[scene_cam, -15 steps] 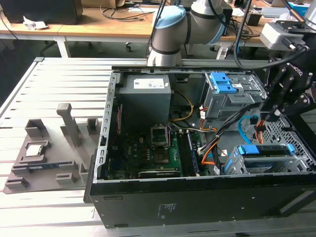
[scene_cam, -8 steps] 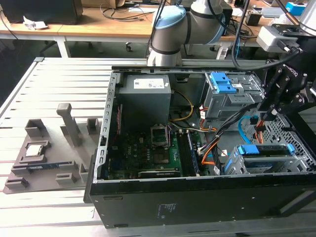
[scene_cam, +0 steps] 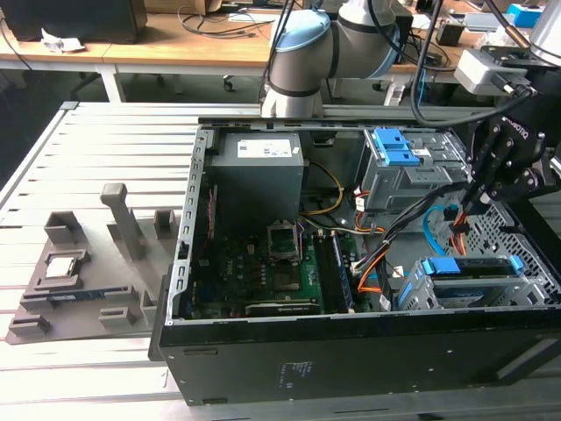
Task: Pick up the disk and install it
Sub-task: 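Insert the first disk wire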
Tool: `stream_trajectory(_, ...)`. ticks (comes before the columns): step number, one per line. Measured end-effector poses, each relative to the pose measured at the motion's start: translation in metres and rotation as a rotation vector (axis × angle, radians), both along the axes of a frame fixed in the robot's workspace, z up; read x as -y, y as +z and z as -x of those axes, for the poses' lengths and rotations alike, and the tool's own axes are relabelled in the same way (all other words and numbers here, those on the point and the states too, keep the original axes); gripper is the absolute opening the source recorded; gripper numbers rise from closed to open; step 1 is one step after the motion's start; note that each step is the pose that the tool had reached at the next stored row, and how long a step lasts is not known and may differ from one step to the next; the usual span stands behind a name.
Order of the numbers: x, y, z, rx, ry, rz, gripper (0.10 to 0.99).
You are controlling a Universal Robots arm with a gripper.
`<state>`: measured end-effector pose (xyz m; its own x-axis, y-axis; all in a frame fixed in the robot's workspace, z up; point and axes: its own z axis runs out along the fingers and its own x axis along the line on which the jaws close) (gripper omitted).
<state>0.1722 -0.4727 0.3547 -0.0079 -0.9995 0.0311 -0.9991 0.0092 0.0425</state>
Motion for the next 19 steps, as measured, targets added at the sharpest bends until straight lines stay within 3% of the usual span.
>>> stream_trajectory(2, 0.0, 0.0, 0.0, 0.0, 0.0, 0.0, 0.169)
stream_trajectory(10, 0.0003, -0.0001, 0.0, -0.0001, 0.0, 0.001, 0.169)
stream_trajectory(16, 0.0059, 0.0, 0.0, 0.0, 0.0, -0.008, 0.169)
stream_trajectory(19, 0.0116, 0.0, 0.0, 0.0, 0.0, -0.009, 0.169)
